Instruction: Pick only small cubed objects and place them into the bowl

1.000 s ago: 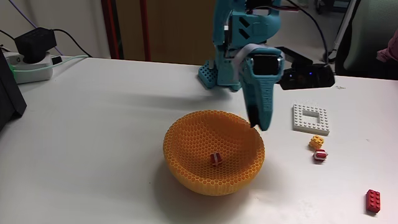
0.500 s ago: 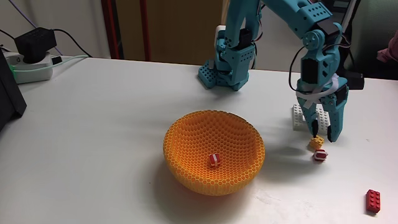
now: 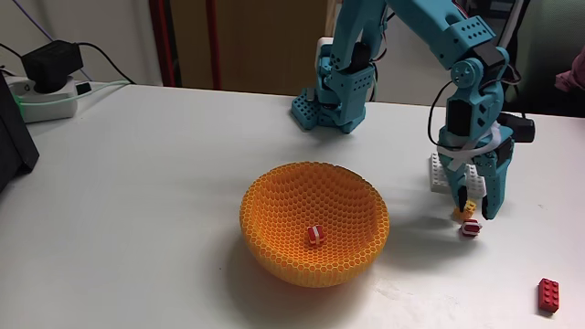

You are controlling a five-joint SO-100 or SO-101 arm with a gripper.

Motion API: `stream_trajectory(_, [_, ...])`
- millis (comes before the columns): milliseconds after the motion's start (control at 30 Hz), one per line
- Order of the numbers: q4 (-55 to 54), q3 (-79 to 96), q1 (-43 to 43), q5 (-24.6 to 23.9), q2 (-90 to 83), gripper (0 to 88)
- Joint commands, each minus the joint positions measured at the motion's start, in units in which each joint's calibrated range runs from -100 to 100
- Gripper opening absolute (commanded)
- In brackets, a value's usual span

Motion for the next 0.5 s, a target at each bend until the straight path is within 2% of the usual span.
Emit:
stream_trajectory(0, [2.63,-0.57,1.39,0.68,-2.07,17.8])
stream_trajectory(200, [4.02,4.24,0.83,1.71,-4.15,18.3])
stream_trajectory(467, [3.76,3.86,-1.69,0.44,-5.1,18.8])
